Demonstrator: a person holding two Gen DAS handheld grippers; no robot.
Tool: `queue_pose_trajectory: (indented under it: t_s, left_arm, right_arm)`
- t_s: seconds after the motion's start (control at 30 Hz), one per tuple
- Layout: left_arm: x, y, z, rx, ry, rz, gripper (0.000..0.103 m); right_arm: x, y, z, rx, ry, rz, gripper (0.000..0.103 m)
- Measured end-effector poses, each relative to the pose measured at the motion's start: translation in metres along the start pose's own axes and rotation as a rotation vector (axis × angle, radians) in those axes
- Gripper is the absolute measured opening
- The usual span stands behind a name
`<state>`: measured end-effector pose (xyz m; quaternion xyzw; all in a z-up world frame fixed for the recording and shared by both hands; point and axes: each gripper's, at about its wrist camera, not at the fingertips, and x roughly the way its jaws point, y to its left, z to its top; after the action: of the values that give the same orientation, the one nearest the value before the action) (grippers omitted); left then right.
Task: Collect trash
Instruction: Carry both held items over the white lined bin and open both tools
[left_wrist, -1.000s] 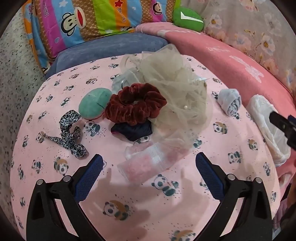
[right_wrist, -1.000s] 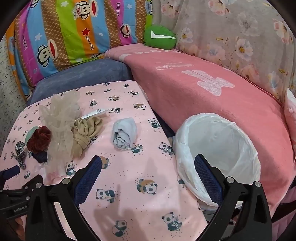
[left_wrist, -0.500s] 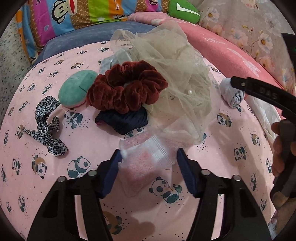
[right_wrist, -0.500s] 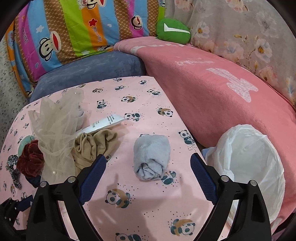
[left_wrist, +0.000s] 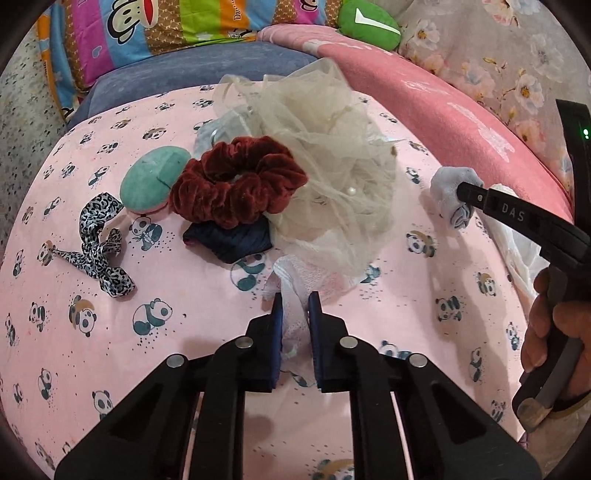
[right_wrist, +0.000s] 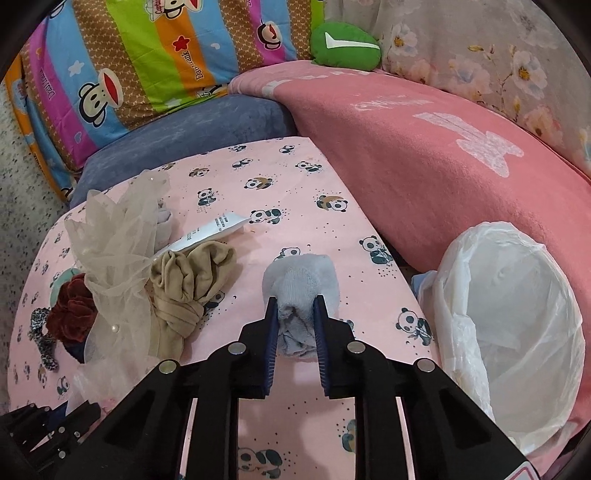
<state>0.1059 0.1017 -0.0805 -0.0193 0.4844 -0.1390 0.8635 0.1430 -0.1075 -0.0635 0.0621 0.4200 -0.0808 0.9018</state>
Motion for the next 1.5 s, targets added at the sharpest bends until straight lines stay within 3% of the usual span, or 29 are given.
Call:
queue_pose_trajectory:
  t_s: [0.4,0.67,0.97,1.27,1.37,1.43,1.5]
  left_arm:
    - [-0.046,-0.064,0.004,0.065,-0.067,-0.099,0.011]
    - [-0.060,-0.128,0.019,0.155,-0.097,-0.192,0.011]
    - [-0.062,-0.211,0.047,0.269,-0.134,-0.295,0.011]
    - [-0.044,-0.272,0.065,0.357,-0.101,-0.402,0.013]
    - [-0.040,-0.279,0.069,0.354,-0.106,-0.432,0.022]
    - [-0.040,-0.280,0.073,0.340,-0.130,-0.409,0.051]
    - [-0.042,-0.279,0.075,0.332,-0.155,-0.381,0.059]
  right_arm:
    - [-0.080,-0.048,-0.016,0.054,-0.089,0.004,0.017]
    - [-0.113,-0.101,-0.028,0.115,-0.144,-0.076,0.017]
    - [-0.123,-0.161,-0.037,0.213,-0.154,-0.155,0.017]
    - [-0.122,-0.198,-0.045,0.278,-0.152,-0.200,0.018]
    - [-0.118,-0.205,-0.045,0.291,-0.148,-0.201,0.023]
    - [-0.115,-0.206,-0.043,0.295,-0.147,-0.202,0.025]
    - [-0.113,-0.207,-0.041,0.304,-0.146,-0.199,0.032]
